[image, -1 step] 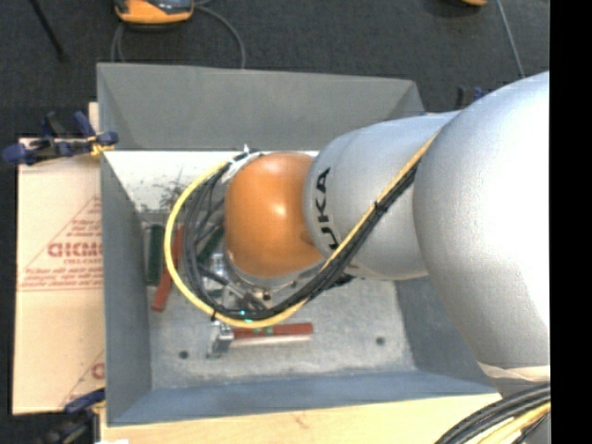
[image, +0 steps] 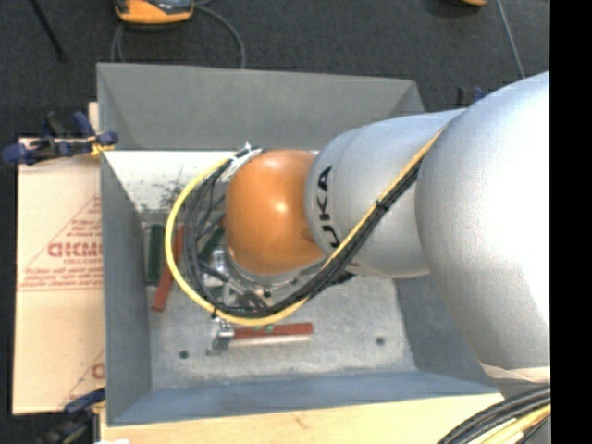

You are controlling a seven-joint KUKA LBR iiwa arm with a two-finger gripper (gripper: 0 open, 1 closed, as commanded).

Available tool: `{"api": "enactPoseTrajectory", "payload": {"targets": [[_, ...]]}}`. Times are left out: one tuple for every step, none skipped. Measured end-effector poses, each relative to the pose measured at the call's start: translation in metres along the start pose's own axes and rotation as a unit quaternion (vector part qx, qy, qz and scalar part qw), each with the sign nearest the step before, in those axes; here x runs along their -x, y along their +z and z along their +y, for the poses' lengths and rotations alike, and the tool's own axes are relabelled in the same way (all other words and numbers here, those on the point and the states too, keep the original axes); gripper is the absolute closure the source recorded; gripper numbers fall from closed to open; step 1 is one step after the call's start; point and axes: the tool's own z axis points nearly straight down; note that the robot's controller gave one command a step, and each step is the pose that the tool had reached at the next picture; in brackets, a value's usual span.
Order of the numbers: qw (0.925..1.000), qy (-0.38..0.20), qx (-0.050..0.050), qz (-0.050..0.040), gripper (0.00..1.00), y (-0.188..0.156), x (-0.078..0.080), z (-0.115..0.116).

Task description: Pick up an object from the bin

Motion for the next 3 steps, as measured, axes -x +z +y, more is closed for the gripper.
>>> {"api": "enactPoseTrajectory", "payload": {"targets": [[0.9976, -0.069, 0.003, -0.002, 1.0, 0.052, 0.021, -0.052], [0.9976, -0.069, 0.003, -0.002, 1.0, 0.052, 0.021, -0.052], [0.9987, -0.051, 0.0, -0.0007, 1.0, -0.097, 0.022, -0.052]]}}
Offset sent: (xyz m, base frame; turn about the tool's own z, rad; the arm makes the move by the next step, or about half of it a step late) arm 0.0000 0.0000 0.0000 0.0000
